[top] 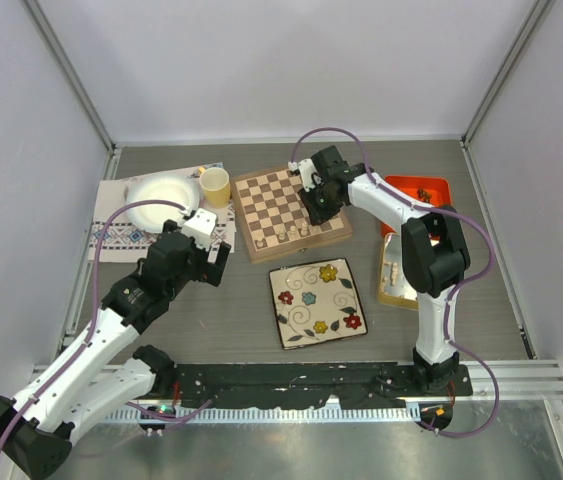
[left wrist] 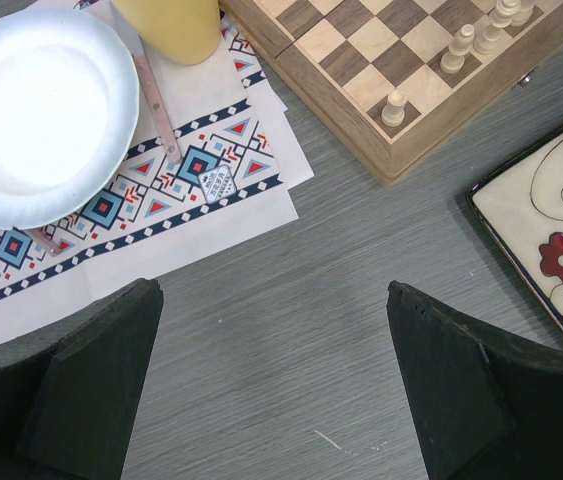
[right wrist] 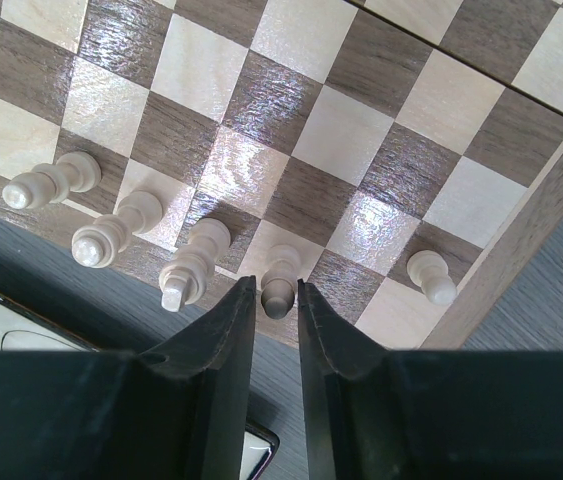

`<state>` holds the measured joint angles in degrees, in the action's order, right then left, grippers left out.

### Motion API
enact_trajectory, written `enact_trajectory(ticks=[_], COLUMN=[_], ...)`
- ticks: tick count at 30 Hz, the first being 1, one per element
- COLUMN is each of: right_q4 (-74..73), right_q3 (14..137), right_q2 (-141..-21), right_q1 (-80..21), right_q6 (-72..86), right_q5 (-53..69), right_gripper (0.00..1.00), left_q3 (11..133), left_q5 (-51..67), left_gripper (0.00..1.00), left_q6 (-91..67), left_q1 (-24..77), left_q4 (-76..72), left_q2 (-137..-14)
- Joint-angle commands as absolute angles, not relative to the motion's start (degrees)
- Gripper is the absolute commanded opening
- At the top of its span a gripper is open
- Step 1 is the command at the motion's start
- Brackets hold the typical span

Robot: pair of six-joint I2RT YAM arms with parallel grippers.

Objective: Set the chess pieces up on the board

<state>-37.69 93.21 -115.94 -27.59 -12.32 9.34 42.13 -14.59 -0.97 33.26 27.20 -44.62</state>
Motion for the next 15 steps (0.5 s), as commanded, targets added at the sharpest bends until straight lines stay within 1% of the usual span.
enact_trajectory(ticks=[1, 10, 15], right_q4=[-36.3, -36.5, -36.8], right_q3=[93.2, 93.4, 93.2], right_q2=[-114.6, -113.9, -114.2], right_q1=[-28.0, -27.9, -27.9], right_q6=[-12.7, -12.7, -12.8], right_q5=[9.8, 10.0, 10.5], right_gripper=[0.30, 0.31, 0.27], left_q3=[42.1, 42.1, 42.1], left_q5=[-15.4, -15.4, -15.3], left_gripper=[1.00, 1.00, 1.00], left_q6=[-0.3, -0.3, -0.3], left_q1=[33.2, 33.2, 33.2], left_q4=[24.3, 24.4, 24.4], left_q2=[-44.0, -44.0, -44.1])
